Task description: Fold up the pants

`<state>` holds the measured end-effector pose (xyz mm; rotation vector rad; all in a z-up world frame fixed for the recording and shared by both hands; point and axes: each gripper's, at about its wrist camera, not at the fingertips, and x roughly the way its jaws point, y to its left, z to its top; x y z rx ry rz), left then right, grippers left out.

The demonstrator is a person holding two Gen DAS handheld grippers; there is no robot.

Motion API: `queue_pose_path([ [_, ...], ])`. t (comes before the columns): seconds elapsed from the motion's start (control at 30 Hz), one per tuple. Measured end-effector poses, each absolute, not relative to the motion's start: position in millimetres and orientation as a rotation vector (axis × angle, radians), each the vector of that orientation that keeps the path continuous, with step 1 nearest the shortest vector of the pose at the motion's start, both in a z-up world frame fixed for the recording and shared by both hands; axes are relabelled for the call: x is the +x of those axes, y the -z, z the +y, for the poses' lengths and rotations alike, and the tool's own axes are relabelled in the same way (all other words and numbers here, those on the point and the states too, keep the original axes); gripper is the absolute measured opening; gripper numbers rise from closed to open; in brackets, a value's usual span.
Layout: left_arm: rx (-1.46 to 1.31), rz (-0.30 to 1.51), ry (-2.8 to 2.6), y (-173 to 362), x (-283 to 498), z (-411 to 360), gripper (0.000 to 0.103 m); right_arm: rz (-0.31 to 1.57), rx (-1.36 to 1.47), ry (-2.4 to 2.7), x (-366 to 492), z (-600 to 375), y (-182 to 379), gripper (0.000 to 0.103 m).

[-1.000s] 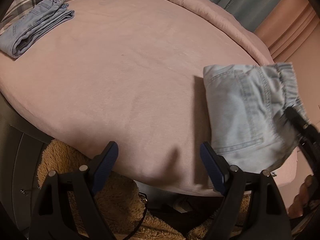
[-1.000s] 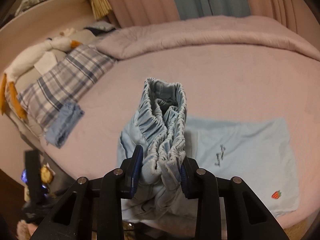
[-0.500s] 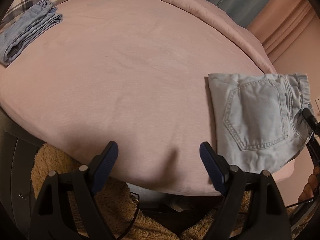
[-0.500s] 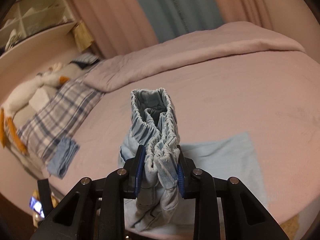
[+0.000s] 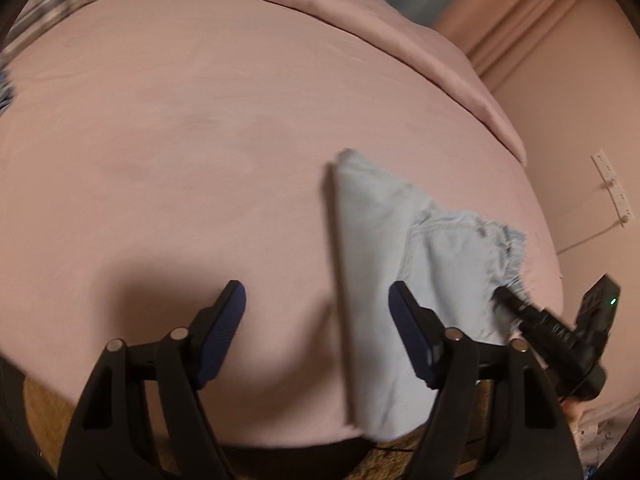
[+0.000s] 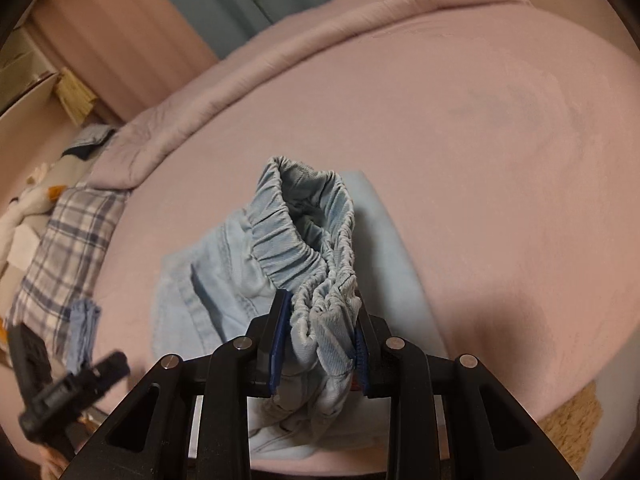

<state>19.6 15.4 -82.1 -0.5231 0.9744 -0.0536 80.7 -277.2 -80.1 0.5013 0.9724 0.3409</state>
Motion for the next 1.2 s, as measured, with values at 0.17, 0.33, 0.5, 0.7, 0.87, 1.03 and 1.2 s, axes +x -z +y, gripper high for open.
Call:
queue_pose_path([
  [0.17, -0.519, 0.994, 0.11, 89.1, 58.6, 2.4, 0.051, 0.986, 0.532, -0.346, 81.6, -279.9, 85.4, 0.029],
  [0.33, -0.504, 1.055, 0.114, 109.8, 81.2, -10.0, 0.046, 0.997, 0.557, -0.345, 82.7, -287.9, 94.8, 0.03],
  [0.5, -0.492, 1.047, 0.099, 113.9, 64.7, -15.1, 0.046, 1.017, 0.601, -0.354, 81.1, -300.9, 96.0, 0.034],
  [0.7, -0.547, 1.068, 0.17, 117.1, 36.0, -20.4, 0.048, 1.004, 0.547, -0.306, 68.9, -304.3, 81.4, 0.039],
  [0.87, -0.509, 1.064, 0.187, 118.3, 13.2, -35.2, 0.048, 0.967, 0.485, -0.264, 65.0, -307.1, 75.7, 0.039],
  [1.03, -0.526, 1.068, 0.191, 120.5, 5.8, -39.3, 0.048, 0.986, 0.565, -0.284, 65.1, -315.4, 83.0, 0.039],
  [1.2, -0.545, 1.077, 0.195, 121.6, 6.4, -38.0, 0.048, 0.979, 0.58, -0.316, 63.8, -311.7, 78.0, 0.057],
])
